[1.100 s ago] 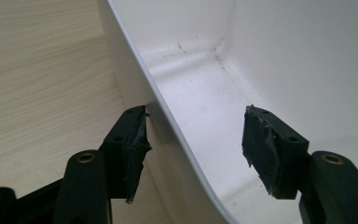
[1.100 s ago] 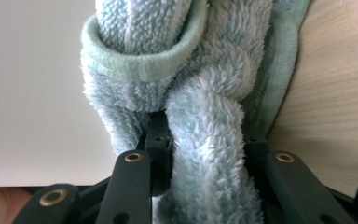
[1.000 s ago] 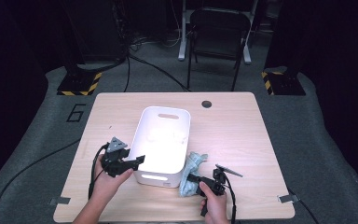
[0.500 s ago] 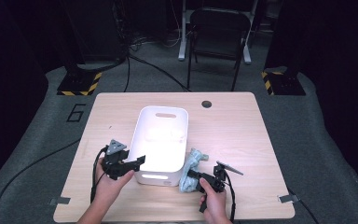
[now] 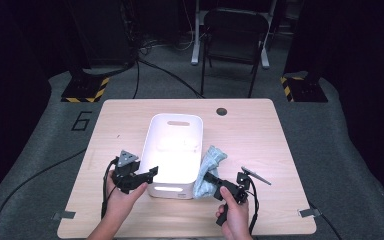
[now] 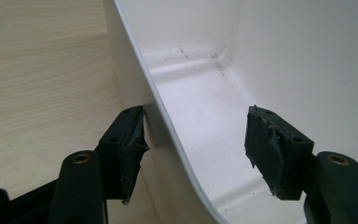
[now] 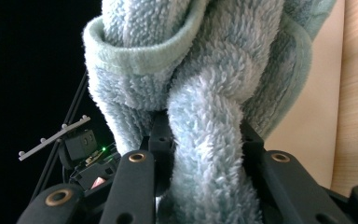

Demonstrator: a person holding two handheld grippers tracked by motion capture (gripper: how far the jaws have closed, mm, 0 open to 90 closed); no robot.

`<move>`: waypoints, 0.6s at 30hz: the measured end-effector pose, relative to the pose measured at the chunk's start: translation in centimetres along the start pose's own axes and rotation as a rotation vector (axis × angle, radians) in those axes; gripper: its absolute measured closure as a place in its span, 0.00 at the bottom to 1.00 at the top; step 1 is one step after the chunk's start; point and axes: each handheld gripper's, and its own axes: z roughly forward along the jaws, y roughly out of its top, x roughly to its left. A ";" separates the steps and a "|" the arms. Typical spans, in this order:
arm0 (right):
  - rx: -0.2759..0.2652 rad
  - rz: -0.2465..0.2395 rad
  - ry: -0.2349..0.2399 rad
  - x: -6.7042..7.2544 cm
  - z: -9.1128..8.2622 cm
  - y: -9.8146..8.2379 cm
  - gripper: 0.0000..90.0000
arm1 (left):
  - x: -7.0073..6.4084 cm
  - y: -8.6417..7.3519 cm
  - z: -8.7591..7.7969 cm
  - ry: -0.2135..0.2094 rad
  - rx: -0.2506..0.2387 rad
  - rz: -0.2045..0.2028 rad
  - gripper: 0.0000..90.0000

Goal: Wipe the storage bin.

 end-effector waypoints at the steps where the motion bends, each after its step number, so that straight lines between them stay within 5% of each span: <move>1: 0.005 0.004 0.008 -0.1 0.0 0.0 0.75 | -0.1 0.0 0.0 0.003 0.002 0.001 0.42; 6: -0.021 -0.024 0.007 -0.6 0.2 -0.2 0.75 | -0.3 0.0 0.0 0.017 0.003 0.011 0.43; 11: -0.032 -0.026 -0.070 -2.0 0.6 -1.2 0.75 | -0.4 -0.1 0.0 0.020 -0.003 -0.005 0.42; 18: 0.022 -0.001 -0.160 -4.2 1.3 -1.6 0.75 | -0.5 -0.1 0.1 0.023 -0.007 -0.010 0.40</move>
